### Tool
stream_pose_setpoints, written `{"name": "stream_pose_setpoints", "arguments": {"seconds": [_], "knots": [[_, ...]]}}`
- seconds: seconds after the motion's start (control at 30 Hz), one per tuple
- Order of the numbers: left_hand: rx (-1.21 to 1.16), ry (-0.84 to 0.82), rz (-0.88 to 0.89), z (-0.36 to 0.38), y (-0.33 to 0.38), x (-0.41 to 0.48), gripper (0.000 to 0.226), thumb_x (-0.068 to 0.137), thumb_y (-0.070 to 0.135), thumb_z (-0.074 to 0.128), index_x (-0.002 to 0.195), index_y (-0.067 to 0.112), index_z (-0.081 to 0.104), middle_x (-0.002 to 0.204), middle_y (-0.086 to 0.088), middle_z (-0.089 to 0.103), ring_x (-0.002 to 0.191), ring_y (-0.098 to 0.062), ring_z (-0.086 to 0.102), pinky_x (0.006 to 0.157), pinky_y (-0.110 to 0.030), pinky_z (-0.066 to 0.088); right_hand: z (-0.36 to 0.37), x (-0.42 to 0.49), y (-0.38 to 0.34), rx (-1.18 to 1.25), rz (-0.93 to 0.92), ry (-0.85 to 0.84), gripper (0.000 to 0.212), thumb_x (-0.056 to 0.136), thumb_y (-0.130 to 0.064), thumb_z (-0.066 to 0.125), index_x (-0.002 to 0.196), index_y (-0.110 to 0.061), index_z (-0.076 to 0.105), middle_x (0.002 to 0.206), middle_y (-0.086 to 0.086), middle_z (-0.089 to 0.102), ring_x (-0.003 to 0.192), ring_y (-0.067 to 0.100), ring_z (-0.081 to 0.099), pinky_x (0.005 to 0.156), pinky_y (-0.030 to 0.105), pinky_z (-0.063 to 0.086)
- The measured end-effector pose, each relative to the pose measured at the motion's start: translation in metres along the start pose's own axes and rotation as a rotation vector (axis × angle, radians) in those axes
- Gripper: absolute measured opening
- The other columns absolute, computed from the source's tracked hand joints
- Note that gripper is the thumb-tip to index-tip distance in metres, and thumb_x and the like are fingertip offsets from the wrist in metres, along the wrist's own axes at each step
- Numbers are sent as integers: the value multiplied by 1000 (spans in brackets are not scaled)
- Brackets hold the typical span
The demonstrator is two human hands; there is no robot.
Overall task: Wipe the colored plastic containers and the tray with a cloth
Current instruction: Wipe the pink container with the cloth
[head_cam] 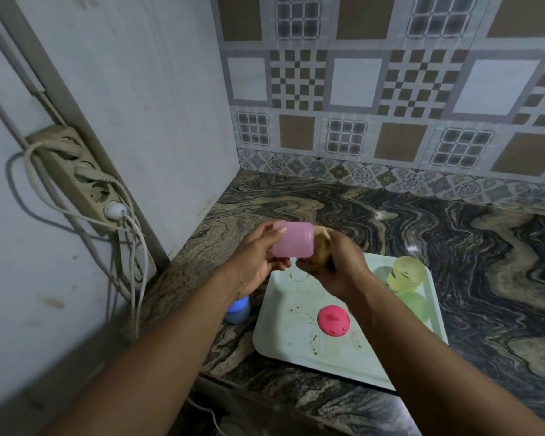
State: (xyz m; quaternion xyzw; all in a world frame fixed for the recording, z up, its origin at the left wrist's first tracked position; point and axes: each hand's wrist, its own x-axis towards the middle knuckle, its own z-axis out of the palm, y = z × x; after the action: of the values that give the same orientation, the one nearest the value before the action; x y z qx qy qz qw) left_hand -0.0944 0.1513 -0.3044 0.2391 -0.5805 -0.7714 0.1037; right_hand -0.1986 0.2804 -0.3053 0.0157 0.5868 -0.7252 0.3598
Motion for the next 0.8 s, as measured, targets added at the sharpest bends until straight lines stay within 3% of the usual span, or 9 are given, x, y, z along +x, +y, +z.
{"name": "stream_pose_setpoints", "arguments": {"seconds": [0.1, 0.2, 0.27, 0.4, 0.53, 0.63, 0.7, 0.8], "knots": [[483, 176, 133, -16, -3, 10, 39, 90, 22, 72, 125, 32, 58, 125, -6, 58, 98, -21, 62, 80, -36, 55, -10, 5, -3, 240, 142, -6, 43, 101, -39, 39, 104, -6, 66, 82, 19, 68, 70, 32, 53, 69, 35, 35], [754, 264, 159, -37, -10, 20, 61, 82, 16, 77, 135, 29, 50, 133, -4, 53, 116, -25, 55, 99, -40, 49, -16, 4, 3, 310, 164, -6, 74, 98, -65, 33, 112, 0, 67, 106, 26, 74, 99, 40, 64, 101, 50, 43], [894, 263, 108, -49, -16, 24, 71, 80, 16, 78, 142, 27, 44, 137, -7, 50, 119, -27, 53, 97, -37, 47, -18, 2, 5, 319, 203, -40, 82, 94, -72, 37, 117, 0, 68, 117, 26, 71, 113, 40, 64, 110, 53, 38], [1072, 235, 41, -63, -30, 29, 75, 81, 15, 76, 146, 26, 39, 140, -10, 47, 119, -29, 54, 88, -31, 43, -20, 5, 19, 286, 271, -100, 80, 90, -71, 47, 120, 0, 70, 125, 24, 68, 122, 39, 63, 109, 54, 43], [1177, 192, -41, -66, -43, 33, 80, 81, 14, 75, 149, 26, 35, 142, -11, 46, 120, -33, 54, 94, -41, 50, -20, 4, 30, 179, 285, -109, 54, 93, -51, 58, 91, -2, 80, 111, 21, 74, 104, 36, 67, 104, 49, 47], [1208, 143, -70, -67, -54, 33, 81, 79, 17, 77, 149, 24, 36, 141, -12, 48, 121, -33, 54, 97, -42, 50, -20, 8, 39, 93, 308, -74, 36, 96, -33, 56, 94, -2, 74, 96, 18, 75, 93, 33, 66, 95, 42, 48], [1235, 150, -73, -69, -59, 34, 79, 79, 20, 76, 149, 22, 37, 142, -12, 48, 123, -33, 53, 99, -44, 49, -21, 11, 44, 53, 321, -31, 28, 96, -27, 51, 96, -5, 69, 89, 17, 69, 83, 31, 61, 81, 40, 51], [1257, 180, -46, -69, -63, 36, 74, 82, 19, 75, 147, 21, 40, 143, -12, 46, 125, -34, 52, 99, -44, 48, -27, 18, 47, 76, 335, -23, 29, 97, -26, 44, 72, -13, 55, 63, 6, 46, 54, 21, 37, 67, 34, 47]]}}
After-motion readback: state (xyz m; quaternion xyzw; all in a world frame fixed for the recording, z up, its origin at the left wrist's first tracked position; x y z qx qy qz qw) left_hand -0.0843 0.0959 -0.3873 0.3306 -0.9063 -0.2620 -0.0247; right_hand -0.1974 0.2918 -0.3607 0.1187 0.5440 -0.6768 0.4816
